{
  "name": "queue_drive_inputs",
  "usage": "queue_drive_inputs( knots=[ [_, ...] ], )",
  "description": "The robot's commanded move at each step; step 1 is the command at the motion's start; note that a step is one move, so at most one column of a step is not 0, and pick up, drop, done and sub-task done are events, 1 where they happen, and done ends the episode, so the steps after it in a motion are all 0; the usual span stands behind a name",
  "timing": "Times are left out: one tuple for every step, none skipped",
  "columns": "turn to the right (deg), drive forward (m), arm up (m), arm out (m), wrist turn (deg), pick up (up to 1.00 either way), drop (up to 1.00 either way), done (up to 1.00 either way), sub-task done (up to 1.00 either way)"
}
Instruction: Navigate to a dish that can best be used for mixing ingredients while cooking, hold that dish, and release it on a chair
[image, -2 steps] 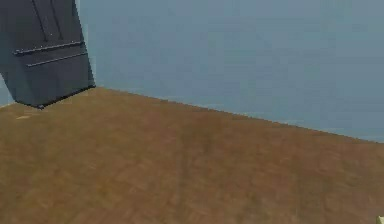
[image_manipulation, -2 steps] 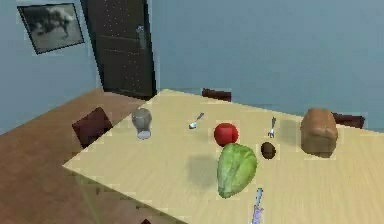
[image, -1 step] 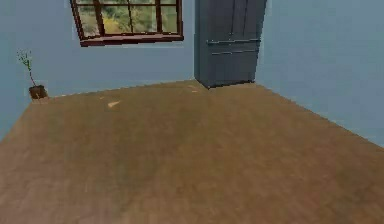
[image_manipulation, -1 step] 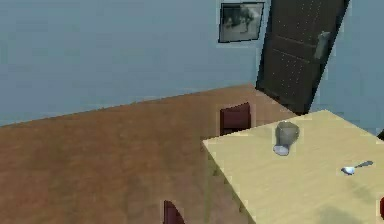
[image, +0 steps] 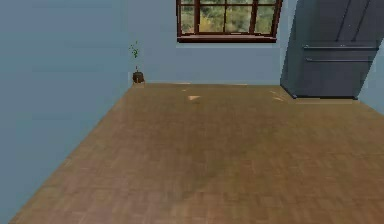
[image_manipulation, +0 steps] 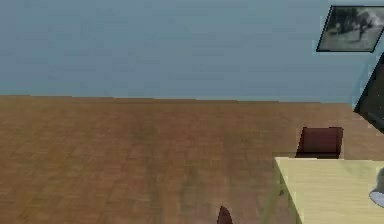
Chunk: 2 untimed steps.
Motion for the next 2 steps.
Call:
queue_drive_inputs(
  knots=[
    [0.0, 0.3, 0.0, 0.0, 0.0, 0.0, 0.0, 0.0, 0.0],
    [-45.0, 0.0, 0.0, 0.0, 0.0, 0.0, 0.0, 0.0, 0.0]
  ],
)
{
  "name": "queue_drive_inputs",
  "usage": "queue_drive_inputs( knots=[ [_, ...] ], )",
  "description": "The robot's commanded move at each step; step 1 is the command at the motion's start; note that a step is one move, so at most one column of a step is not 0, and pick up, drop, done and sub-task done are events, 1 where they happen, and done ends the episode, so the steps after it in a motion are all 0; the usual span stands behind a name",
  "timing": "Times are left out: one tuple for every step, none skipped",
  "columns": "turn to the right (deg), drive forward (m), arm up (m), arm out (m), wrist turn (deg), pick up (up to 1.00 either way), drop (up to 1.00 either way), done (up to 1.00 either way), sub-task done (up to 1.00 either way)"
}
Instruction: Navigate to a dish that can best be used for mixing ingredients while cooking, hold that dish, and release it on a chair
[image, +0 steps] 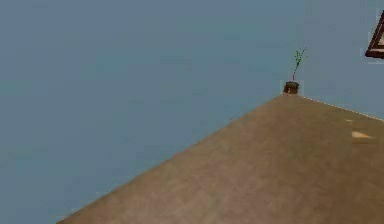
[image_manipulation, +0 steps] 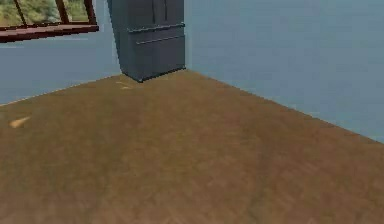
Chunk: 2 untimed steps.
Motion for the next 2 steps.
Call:
queue_drive_inputs(
  knots=[
    [-45.0, 0.0, 0.0, 0.0, 0.0, 0.0, 0.0, 0.0, 0.0],
    [0.0, 0.95, 0.0, 0.0, 0.0, 0.0, 0.0, 0.0, 0.0]
  ],
)
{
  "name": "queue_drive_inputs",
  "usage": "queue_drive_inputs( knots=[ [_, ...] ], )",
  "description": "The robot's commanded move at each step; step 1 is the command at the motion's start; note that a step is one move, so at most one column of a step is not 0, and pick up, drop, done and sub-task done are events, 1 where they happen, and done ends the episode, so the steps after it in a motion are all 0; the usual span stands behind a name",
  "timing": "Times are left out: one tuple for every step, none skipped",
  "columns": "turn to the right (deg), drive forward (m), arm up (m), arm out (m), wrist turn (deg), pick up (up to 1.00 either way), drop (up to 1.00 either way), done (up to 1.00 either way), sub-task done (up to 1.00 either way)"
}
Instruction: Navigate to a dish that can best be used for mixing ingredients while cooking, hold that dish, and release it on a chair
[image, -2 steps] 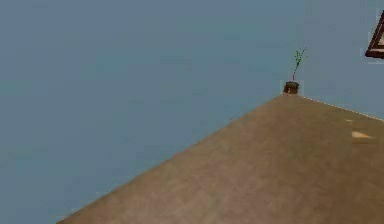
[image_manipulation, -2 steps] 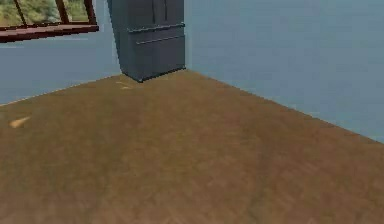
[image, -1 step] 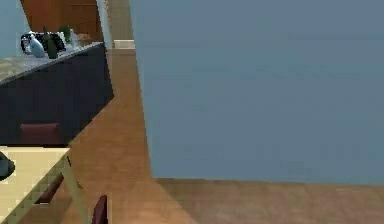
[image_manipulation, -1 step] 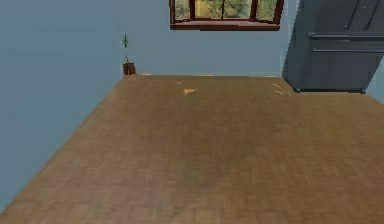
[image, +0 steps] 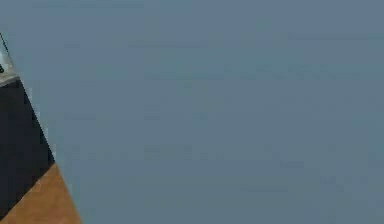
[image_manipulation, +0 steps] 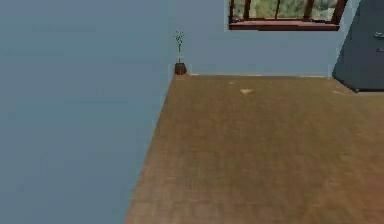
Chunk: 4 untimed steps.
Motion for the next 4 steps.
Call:
queue_drive_inputs(
  knots=[
    [45.0, 0.0, 0.0, 0.0, 0.0, 0.0, 0.0, 0.0, 0.0],
    [45.0, 0.0, 0.0, 0.0, 0.0, 0.0, 0.0, 0.0, 0.0],
    [45.0, 0.0, 0.0, 0.0, 0.0, 0.0, 0.0, 0.0, 0.0],
    [12.0, 0.0, 0.0, 0.0, 0.0, 0.0, 0.0, 0.0, 0.0]
  ],
)
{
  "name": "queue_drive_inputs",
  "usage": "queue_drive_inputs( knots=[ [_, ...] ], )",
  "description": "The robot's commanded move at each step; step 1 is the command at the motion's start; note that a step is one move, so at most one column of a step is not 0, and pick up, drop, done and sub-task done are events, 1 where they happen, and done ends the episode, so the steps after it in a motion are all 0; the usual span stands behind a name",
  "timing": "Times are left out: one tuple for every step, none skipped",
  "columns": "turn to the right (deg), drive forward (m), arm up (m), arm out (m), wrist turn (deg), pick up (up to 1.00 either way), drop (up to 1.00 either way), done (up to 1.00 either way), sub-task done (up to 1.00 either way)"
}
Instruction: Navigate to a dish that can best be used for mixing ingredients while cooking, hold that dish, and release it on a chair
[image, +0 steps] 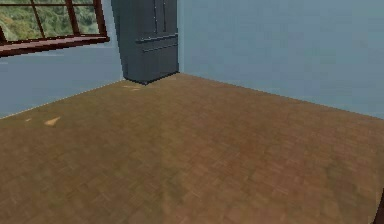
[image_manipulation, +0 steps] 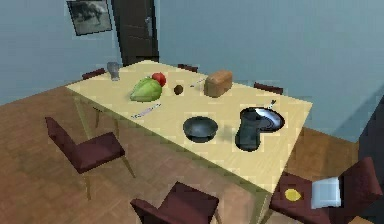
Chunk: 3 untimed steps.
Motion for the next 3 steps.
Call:
queue_drive_inputs(
  knots=[
    [0.0, 0.0, 0.5, 0.0, 0.0, 0.0, 0.0, 0.0, 0.0],
    [0.0, 0.0, 0.38, 0.0, 0.0, 0.0, 0.0, 0.0, 0.0],
    [0.0, 0.0, 0.0, 0.48, 0.0, 0.0, 0.0, 0.0, 0.0]
  ],
)
